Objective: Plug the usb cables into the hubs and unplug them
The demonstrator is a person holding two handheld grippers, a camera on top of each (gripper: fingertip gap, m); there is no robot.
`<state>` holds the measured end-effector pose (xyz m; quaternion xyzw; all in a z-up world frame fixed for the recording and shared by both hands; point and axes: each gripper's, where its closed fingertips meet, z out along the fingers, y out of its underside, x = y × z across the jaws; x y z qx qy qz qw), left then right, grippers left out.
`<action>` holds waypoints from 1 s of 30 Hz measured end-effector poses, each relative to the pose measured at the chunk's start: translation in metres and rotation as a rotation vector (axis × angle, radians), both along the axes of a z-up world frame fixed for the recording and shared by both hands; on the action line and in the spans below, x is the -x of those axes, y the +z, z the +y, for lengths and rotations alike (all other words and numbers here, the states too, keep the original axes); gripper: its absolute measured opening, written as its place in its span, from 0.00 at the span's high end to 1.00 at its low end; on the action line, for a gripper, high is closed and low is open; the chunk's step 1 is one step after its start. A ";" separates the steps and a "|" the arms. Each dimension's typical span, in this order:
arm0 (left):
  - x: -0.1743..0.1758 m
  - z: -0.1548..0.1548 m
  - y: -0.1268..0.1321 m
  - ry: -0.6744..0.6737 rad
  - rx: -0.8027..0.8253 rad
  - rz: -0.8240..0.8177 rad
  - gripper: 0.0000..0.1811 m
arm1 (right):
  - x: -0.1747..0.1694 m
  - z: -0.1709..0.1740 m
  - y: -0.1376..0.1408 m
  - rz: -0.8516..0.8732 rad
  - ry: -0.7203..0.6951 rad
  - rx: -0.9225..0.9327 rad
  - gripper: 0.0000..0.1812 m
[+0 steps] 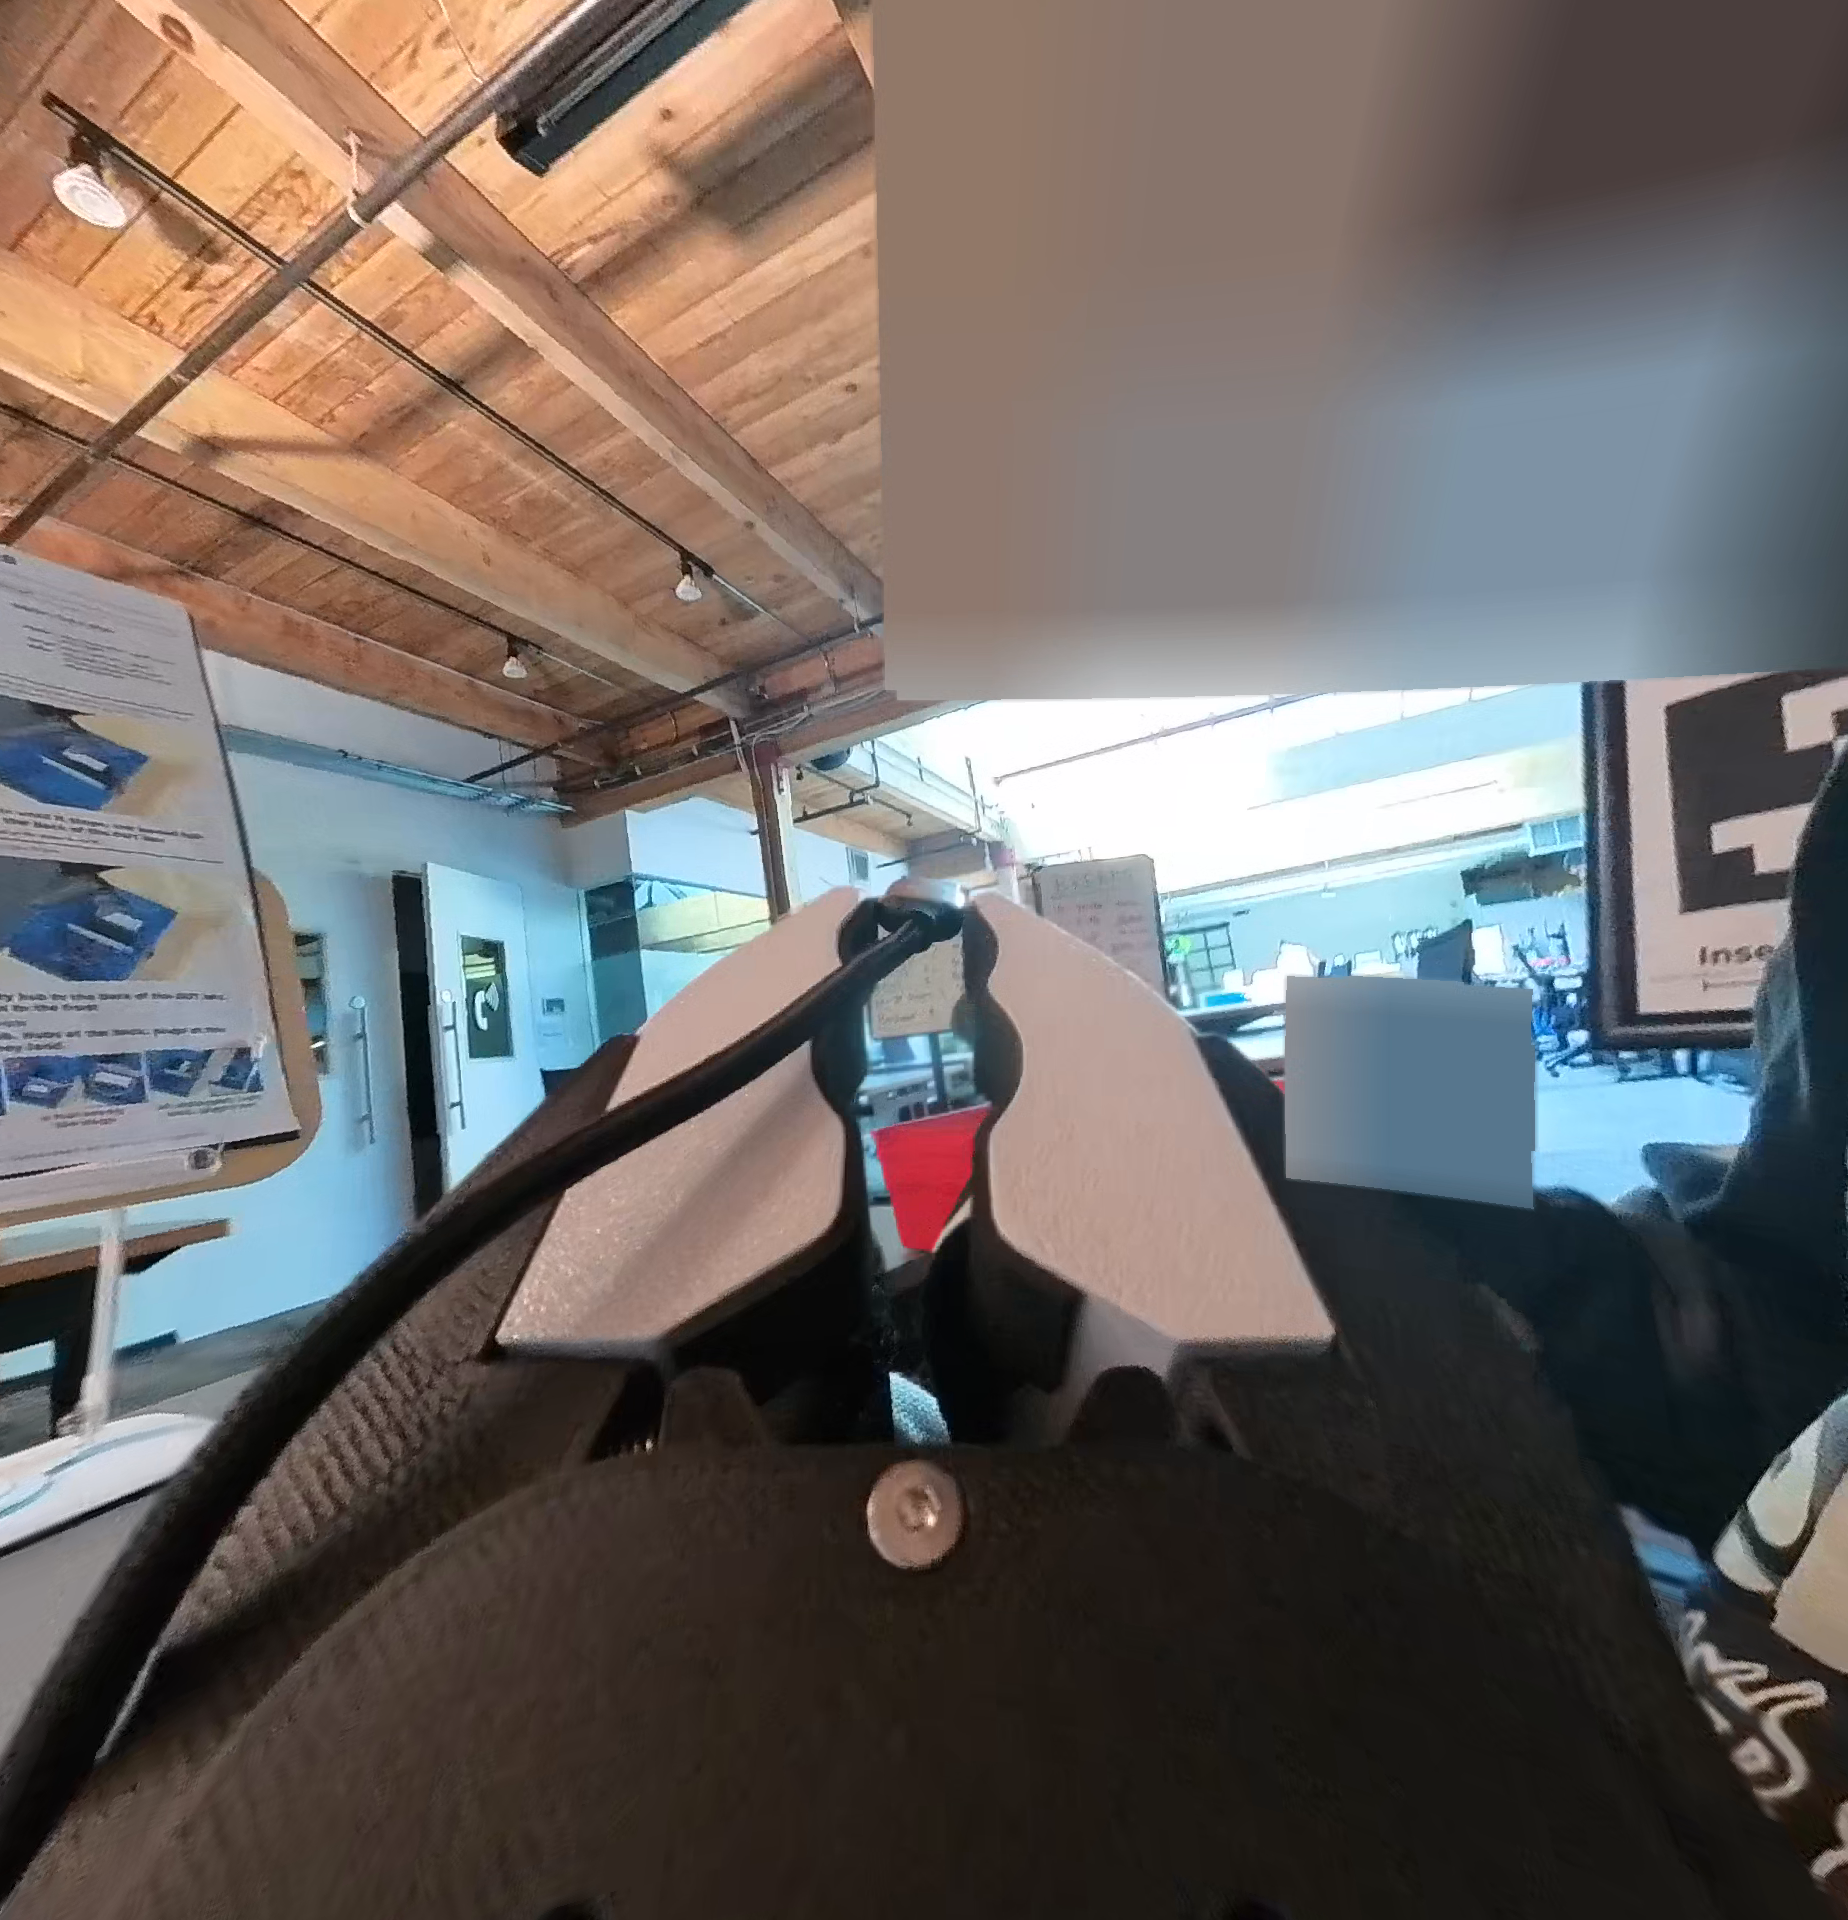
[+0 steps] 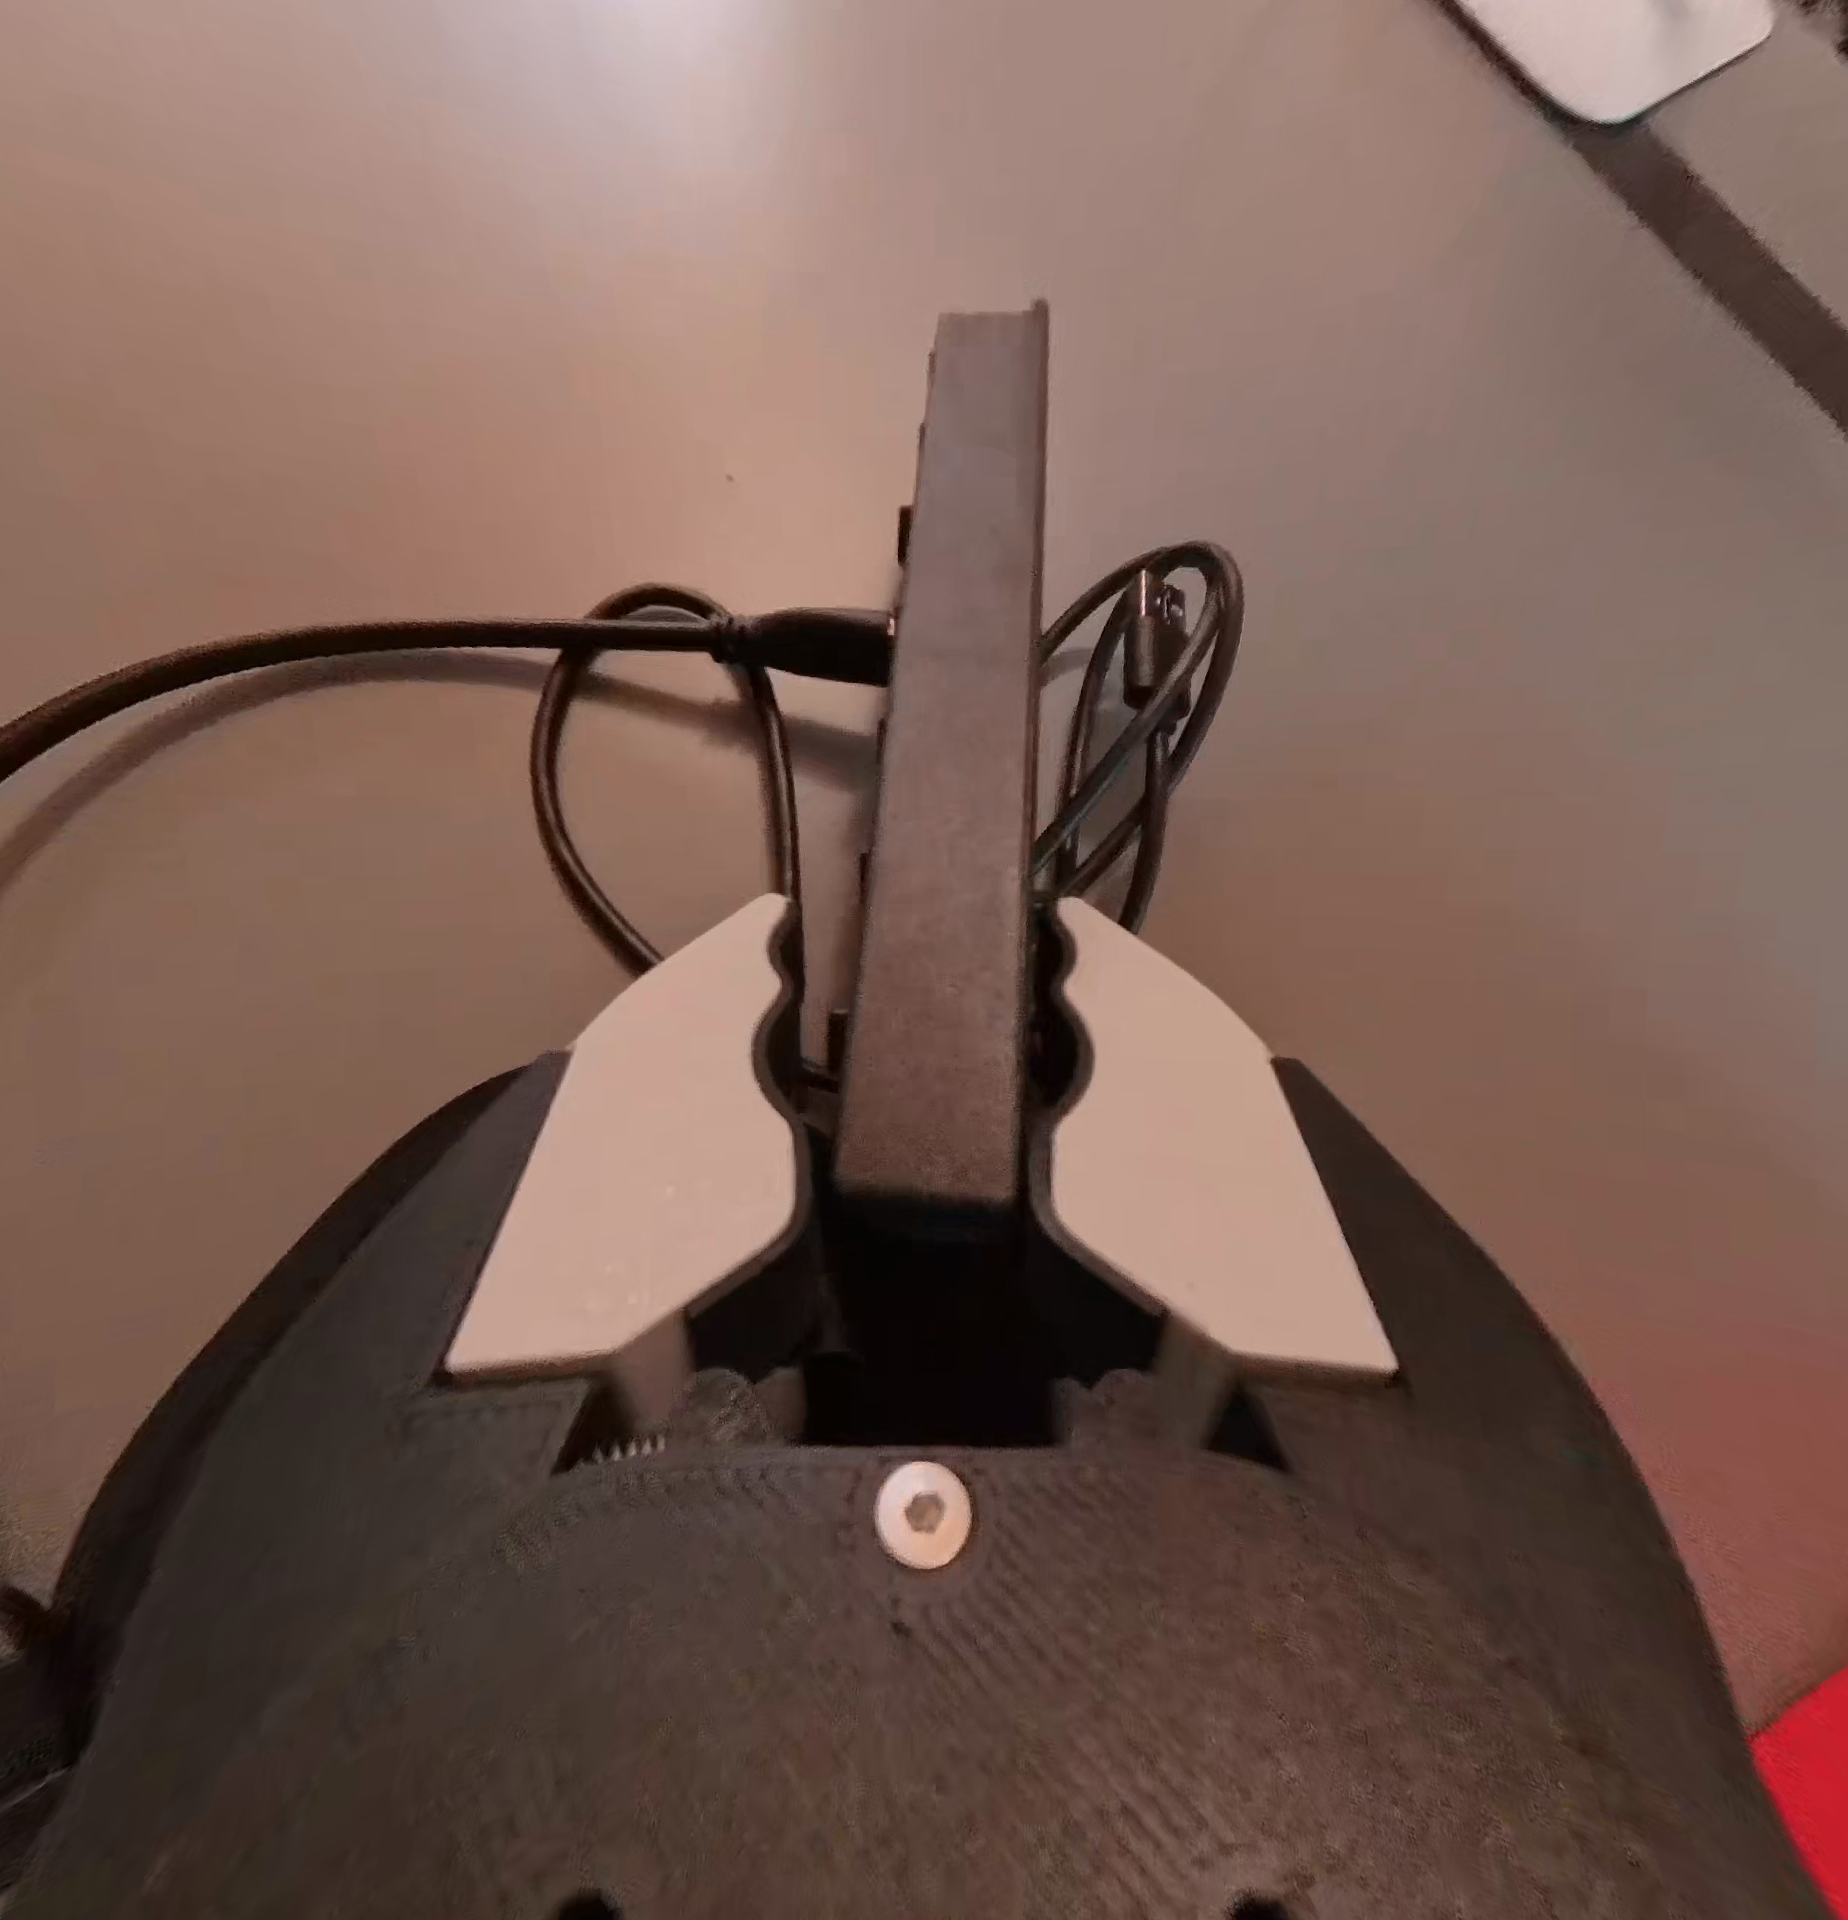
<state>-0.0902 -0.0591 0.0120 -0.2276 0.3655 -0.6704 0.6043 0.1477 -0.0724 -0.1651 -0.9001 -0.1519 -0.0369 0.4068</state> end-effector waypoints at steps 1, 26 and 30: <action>0.002 0.000 0.001 -0.021 0.015 -0.012 0.92 | -0.001 0.000 -0.001 0.012 -0.006 0.010 0.77; 0.005 -0.011 0.003 -0.064 -0.041 -0.044 0.92 | 0.064 0.002 0.092 0.924 0.235 -0.357 0.78; 0.031 -0.010 0.016 -0.232 0.042 -0.191 0.92 | 0.085 0.003 0.093 0.961 0.326 -0.372 0.78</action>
